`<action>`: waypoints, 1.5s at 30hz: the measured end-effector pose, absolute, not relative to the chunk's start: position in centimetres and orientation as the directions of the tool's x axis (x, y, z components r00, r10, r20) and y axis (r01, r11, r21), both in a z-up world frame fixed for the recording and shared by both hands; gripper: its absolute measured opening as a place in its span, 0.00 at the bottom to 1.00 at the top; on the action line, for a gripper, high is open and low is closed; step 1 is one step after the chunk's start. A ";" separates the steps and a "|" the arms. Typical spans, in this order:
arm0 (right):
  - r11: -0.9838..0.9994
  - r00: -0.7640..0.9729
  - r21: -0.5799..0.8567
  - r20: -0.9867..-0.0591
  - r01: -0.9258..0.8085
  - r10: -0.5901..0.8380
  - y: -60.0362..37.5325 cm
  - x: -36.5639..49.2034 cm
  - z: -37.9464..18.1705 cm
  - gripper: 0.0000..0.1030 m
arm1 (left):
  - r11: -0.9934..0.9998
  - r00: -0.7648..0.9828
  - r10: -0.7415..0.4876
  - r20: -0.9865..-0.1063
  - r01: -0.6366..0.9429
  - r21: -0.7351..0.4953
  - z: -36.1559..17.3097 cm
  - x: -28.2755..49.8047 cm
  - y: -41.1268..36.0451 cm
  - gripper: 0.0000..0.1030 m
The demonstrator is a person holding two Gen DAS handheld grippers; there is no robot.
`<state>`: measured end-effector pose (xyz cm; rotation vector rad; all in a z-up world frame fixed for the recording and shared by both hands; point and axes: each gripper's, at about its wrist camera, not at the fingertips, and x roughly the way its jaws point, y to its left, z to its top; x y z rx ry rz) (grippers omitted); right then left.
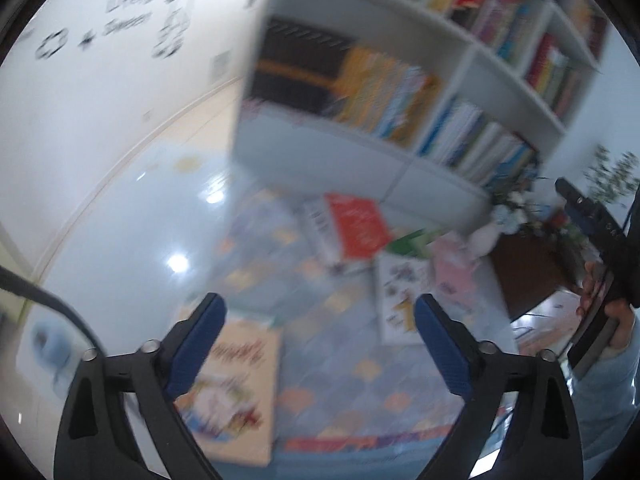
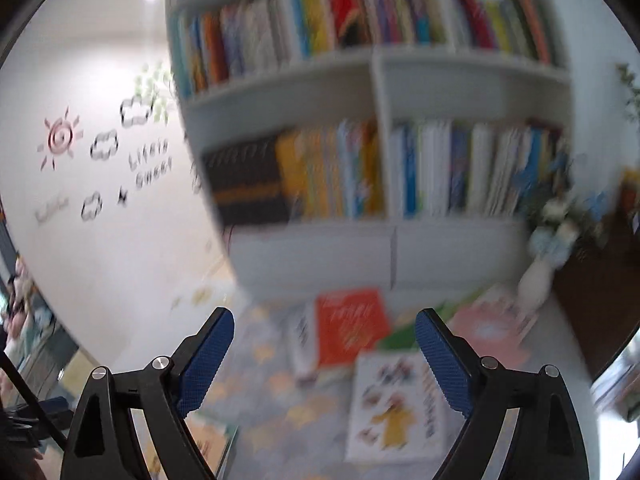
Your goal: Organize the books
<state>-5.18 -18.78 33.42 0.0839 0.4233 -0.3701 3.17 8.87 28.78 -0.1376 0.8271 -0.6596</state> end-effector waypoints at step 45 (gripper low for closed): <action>0.750 0.710 0.624 -0.630 0.219 0.317 -41.1 -4.1 0.8 0.75 | 0.605 -0.098 -0.597 -0.797 0.597 -0.526 3.2 8.5 -25.8 0.98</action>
